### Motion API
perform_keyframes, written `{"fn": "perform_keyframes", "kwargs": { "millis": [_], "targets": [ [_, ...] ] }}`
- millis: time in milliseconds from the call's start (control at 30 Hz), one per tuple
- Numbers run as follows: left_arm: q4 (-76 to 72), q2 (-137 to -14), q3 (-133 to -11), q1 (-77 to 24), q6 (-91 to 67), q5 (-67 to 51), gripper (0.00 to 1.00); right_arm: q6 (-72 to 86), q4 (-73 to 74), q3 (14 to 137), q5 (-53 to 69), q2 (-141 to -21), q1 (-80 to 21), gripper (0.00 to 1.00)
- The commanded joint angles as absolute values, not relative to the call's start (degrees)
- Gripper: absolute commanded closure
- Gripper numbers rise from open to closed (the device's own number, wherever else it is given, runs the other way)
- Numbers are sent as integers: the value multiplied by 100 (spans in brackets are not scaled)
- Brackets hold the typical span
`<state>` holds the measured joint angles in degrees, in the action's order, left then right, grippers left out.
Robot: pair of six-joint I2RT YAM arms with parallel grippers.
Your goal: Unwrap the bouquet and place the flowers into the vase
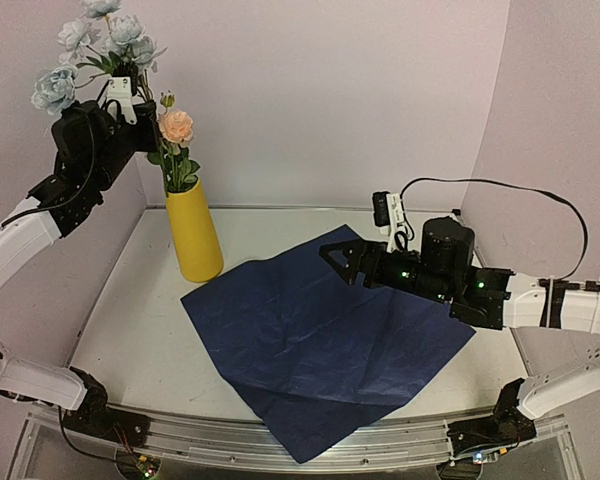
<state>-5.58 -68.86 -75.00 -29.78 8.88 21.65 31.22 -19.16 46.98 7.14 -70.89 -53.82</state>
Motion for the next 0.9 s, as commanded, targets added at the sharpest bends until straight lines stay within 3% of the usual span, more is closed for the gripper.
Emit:
{"fn": "perform_keyframes", "kwargs": {
  "millis": [0, 500, 867],
  "targets": [
    [-881, -6652, -7822, -2963, 777, 2053, 100, 3017, -2021, 4948, 745, -7135, -5405, 17],
    [-879, -6545, -7824, -2963, 723, 2076, 100, 3023, -2004, 5003, 753, -7189, -5406, 17],
    [-1466, -6637, -7097, -2962, 668, 2101, 100, 3016, -1971, 4957, 740, -7079, -5410, 17]
  ]
}}
